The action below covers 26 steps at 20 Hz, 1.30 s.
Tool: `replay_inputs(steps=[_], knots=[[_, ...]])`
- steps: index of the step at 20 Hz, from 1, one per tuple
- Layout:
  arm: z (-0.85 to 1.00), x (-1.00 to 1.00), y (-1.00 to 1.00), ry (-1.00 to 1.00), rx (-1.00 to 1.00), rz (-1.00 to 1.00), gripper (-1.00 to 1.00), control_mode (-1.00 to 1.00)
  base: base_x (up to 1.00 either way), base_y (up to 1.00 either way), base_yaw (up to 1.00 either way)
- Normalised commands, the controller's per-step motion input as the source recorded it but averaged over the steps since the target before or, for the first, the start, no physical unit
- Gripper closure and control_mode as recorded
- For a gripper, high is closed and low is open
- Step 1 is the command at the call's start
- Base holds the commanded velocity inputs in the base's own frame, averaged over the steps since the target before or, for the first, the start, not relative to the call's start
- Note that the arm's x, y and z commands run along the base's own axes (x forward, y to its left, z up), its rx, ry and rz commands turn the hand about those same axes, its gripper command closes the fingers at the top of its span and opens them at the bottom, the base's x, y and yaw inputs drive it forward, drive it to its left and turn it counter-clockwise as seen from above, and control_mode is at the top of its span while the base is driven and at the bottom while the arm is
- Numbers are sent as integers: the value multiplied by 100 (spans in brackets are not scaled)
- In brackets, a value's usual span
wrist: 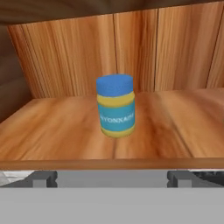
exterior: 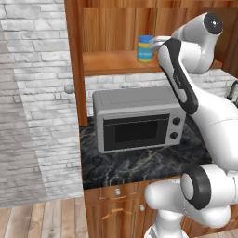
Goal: Move the mayonnaise and mustard from the cabinet to the dining counter.
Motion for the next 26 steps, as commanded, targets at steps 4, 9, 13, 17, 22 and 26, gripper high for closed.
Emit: replay_inputs(steps=[4,9,13,17,22,26], knots=[[0,29,1,0,-6,0,-100,-100,0,0,0],[0,28,5,0,-12,-1,-100,-100,0,0,0],[0,26,8,0,-6,-1,-100,-100,0,0,0],[0,21,16,0,-1,-1,-100,-100,0,0,0],[1,19,13,-1,0,-3,-100,-100,0,0,0],[0,32,0,0,0,-6,-100,-100,0,0,0]])
